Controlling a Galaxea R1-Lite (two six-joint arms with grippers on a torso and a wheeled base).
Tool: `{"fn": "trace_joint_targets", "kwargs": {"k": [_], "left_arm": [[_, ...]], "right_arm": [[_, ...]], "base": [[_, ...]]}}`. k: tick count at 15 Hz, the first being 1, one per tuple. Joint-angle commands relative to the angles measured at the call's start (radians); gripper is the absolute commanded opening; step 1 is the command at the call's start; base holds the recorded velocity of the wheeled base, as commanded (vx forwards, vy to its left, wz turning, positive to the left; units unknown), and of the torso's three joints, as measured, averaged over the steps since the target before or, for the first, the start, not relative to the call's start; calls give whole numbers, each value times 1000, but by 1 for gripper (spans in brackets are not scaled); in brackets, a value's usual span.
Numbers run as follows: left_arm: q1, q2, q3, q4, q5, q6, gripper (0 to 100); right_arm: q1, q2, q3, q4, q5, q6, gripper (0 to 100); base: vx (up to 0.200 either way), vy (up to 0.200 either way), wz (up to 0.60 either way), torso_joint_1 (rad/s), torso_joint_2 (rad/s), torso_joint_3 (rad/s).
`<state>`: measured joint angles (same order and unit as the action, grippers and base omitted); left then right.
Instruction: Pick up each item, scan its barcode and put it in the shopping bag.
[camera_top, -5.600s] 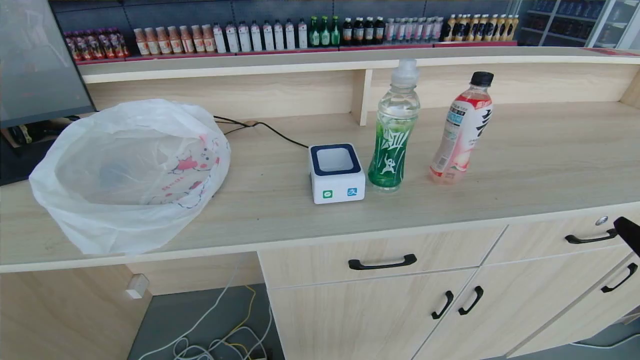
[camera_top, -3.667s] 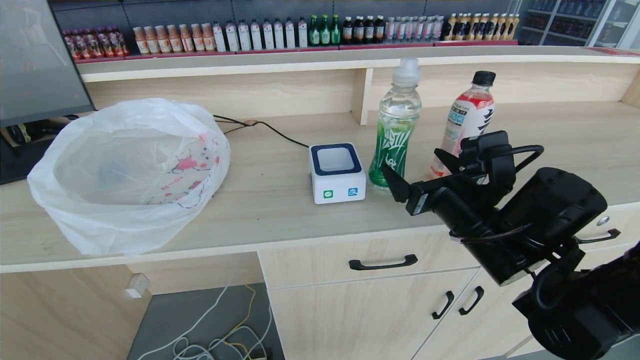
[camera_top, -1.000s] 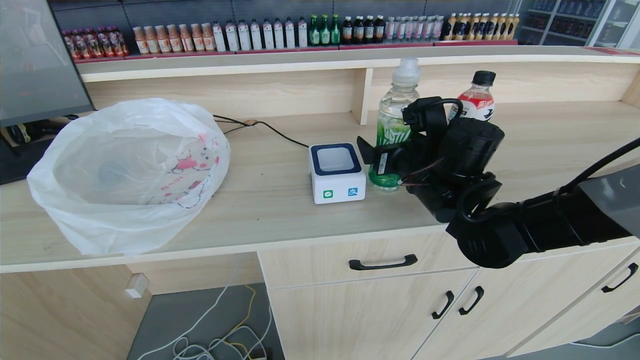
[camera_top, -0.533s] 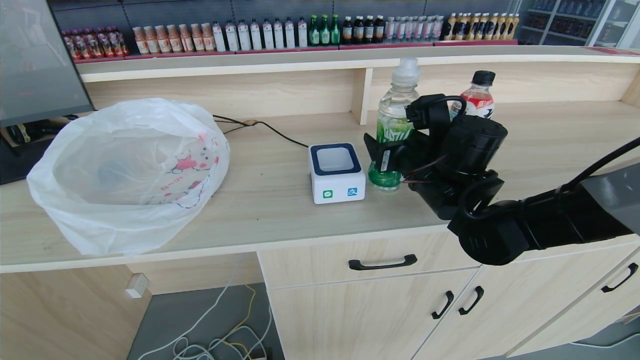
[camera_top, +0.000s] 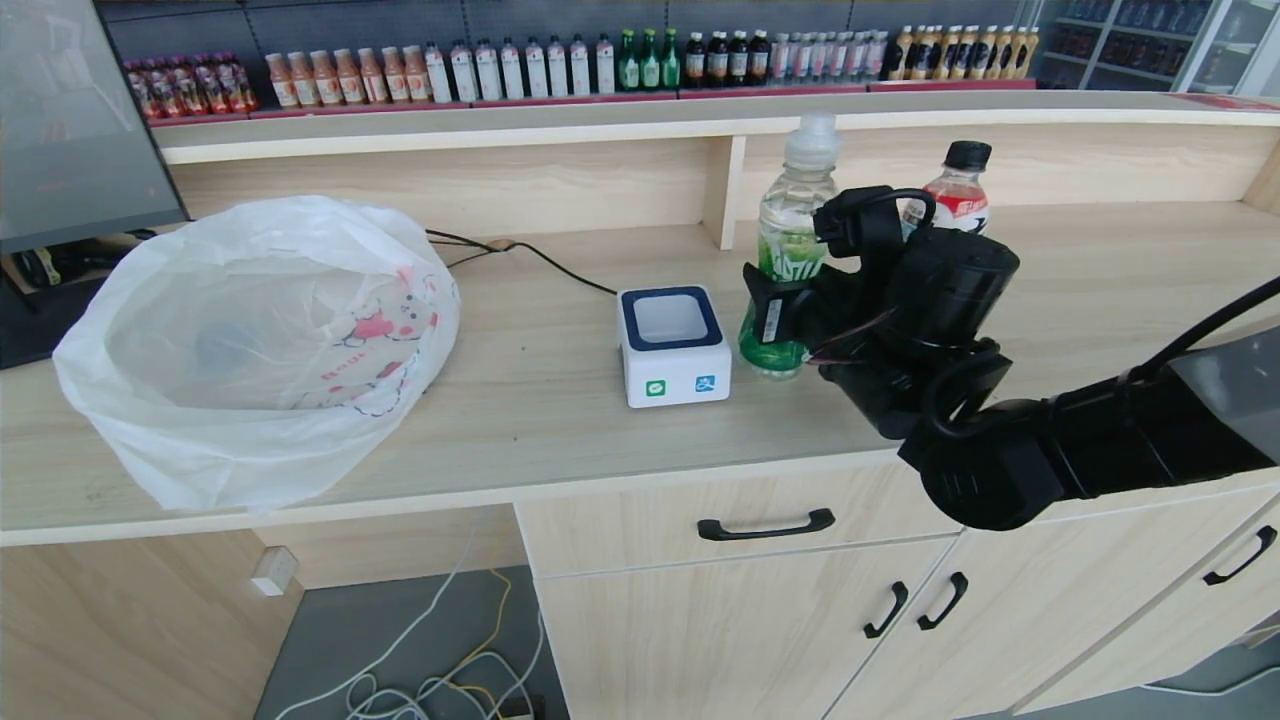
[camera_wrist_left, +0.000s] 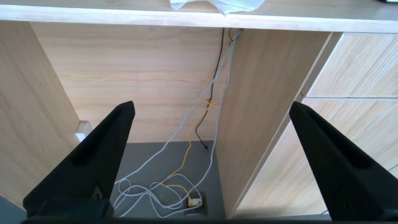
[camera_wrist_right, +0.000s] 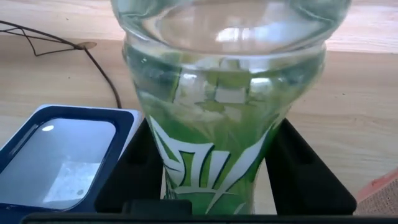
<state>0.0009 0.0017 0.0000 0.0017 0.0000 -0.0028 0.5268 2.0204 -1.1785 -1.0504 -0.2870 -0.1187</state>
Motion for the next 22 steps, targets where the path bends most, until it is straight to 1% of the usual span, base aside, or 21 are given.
{"fn": "trace_joint_targets", "kwargs": {"k": [1,8,10,16,19,21,22], "left_arm": [[1,0,0,0,0,0,100],[1,0,0,0,0,0,100],[1,0,0,0,0,0,100],[1,0,0,0,0,0,100],[1,0,0,0,0,0,100],[1,0,0,0,0,0,100],[1,0,0,0,0,0,100]], "right_arm": [[1,-25,3,-3,2,-12,0],[2,-94,28,4,6,-32,0],[15,-129,40,13,8,-32,0],[88,-266,103,29,0,-41,0],[131,-342,189,29,-1,-53,0],[171,-393,263,26,-1,-55,0],[205,-425,313,26,-3,-55,0]], "base": [[0,0,0,0,0,0],[0,0,0,0,0,0],[0,0,0,0,0,0],[0,0,0,0,0,0],[0,0,0,0,0,0],[0,0,0,0,0,0],[0,0,0,0,0,0]]}}
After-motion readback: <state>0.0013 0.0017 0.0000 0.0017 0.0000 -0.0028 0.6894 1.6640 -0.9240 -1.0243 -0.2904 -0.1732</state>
